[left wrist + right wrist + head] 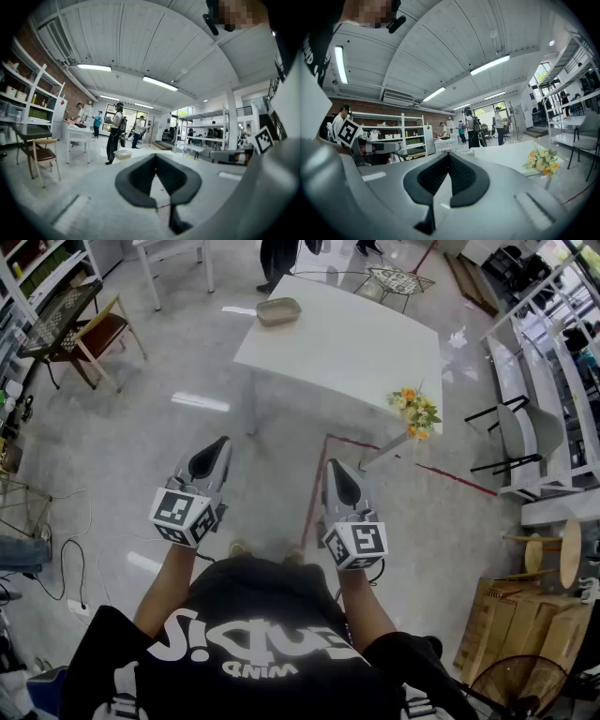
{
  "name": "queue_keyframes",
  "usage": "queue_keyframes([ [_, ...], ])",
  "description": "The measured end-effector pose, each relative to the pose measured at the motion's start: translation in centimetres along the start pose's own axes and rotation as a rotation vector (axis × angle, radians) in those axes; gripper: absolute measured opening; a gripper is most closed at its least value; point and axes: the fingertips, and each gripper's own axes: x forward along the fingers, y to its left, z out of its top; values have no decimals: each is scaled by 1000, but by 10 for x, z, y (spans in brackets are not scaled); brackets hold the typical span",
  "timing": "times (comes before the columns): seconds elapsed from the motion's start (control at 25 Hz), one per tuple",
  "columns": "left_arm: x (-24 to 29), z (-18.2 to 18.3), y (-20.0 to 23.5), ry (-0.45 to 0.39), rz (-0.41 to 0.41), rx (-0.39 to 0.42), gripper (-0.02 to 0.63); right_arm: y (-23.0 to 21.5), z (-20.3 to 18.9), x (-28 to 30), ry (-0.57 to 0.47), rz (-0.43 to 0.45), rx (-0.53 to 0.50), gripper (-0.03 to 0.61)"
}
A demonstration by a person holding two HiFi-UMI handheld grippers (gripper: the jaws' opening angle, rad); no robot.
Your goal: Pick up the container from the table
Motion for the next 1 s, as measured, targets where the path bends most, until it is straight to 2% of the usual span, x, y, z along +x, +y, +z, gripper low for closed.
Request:
queue_keyframes([
  [0.56,2,7,57,-2,-69,-22,2,39,-5,34,-40,-57,1,-2],
  [0.76,21,9,73,-8,-91,-71,2,27,-8,49,-35,-88,4,-2],
  [1.0,59,5,98,-21,-86,-66,2,-7,-13,88,-40,-101,9,-2],
])
